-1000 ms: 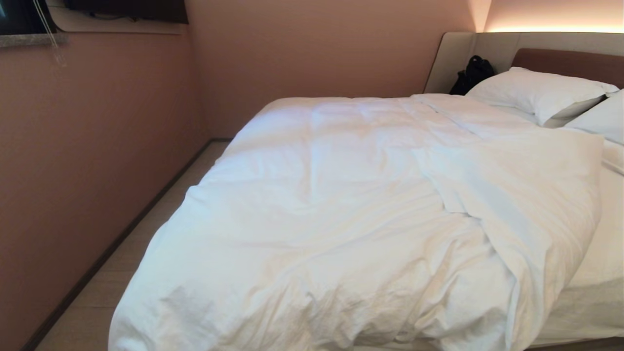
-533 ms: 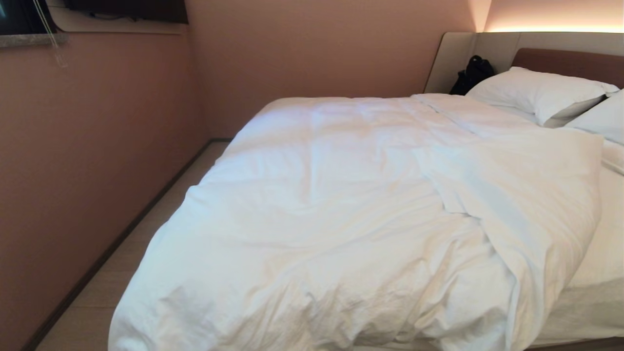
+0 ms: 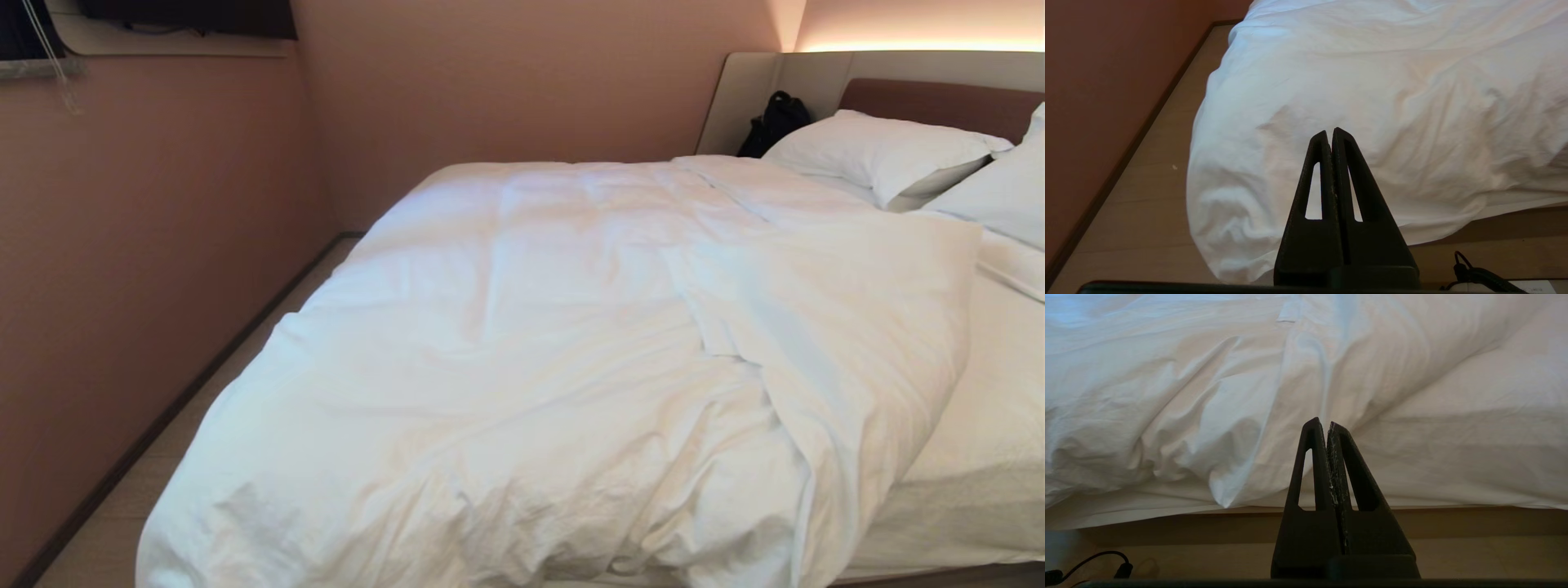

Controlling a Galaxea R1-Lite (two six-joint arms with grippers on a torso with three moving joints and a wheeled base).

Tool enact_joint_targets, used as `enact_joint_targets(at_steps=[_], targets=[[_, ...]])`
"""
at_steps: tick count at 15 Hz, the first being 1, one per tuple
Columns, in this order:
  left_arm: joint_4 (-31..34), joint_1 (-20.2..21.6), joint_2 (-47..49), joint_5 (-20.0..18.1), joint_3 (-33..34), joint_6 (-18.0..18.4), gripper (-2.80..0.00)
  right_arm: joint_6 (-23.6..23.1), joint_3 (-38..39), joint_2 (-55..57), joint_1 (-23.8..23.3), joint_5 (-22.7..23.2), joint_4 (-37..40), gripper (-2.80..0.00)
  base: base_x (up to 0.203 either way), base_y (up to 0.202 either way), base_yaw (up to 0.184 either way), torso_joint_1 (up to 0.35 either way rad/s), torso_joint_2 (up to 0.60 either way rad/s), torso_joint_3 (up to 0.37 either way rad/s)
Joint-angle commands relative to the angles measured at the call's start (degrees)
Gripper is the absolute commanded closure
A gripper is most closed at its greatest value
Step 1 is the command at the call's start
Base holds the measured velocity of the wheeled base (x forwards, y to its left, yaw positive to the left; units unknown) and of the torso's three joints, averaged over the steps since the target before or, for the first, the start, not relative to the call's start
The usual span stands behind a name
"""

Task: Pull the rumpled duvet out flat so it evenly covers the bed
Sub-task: Hold the folded corner of the quilt

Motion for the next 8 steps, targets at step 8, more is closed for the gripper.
enact_joint_targets(at_steps=[8], targets=[[0.0, 0.0, 0.1, -0.1, 0.0, 0.0, 0.0, 0.0, 0.0, 0.1, 0.0, 0.0, 0.0, 0.0, 0.0, -0.194, 0.0, 0.003, 0.0, 0.004]])
